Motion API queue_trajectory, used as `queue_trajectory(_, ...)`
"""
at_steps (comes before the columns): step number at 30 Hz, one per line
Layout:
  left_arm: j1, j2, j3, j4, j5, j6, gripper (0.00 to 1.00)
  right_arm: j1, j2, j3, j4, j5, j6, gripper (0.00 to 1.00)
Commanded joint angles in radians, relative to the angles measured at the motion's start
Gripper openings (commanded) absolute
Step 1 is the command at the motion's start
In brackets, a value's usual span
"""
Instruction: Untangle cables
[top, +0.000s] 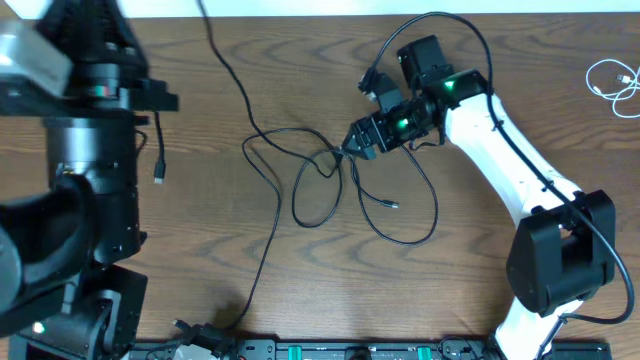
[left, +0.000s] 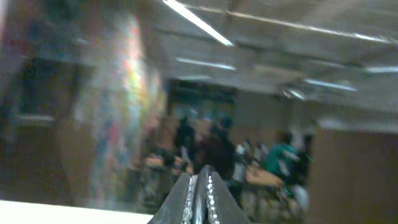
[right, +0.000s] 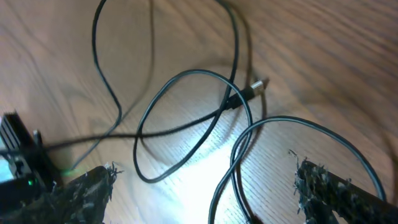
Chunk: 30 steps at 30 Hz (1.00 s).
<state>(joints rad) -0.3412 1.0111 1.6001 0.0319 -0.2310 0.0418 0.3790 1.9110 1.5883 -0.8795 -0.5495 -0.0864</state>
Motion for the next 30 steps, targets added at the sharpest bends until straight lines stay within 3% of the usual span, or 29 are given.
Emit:
queue_trajectory(1,0.005,-0.014,0.025,0.053,-0.188,0.095,0.08,0.025,0.006,-0.001,-0.008,-0.003,-0.061,0.93)
queue_trajectory(5,0.005,-0.014,0.029,0.052,-0.28,0.158,0.08,0.048,0.006,-0.001,0.003,-0.003,-0.061,0.93)
queue_trajectory(7,0.005,-0.014,0.029,-0.024,-0.312,0.176,0.07,0.077,0.006,-0.001,0.013,-0.003,-0.093,0.96)
queue_trajectory(12,0.005,-0.013,0.029,-0.168,-0.313,0.175,0.07,0.142,0.006,-0.001,0.023,-0.004,-0.208,0.97)
queue_trajectory(17,0.005,-0.013,0.029,-0.208,-0.313,0.175,0.07,0.227,0.006,-0.002,0.051,-0.004,-0.298,0.98)
queue_trajectory(30,0.005,-0.013,0.029,-0.257,-0.313,0.174,0.07,0.375,0.006,-0.173,0.361,-0.003,-0.304,0.97)
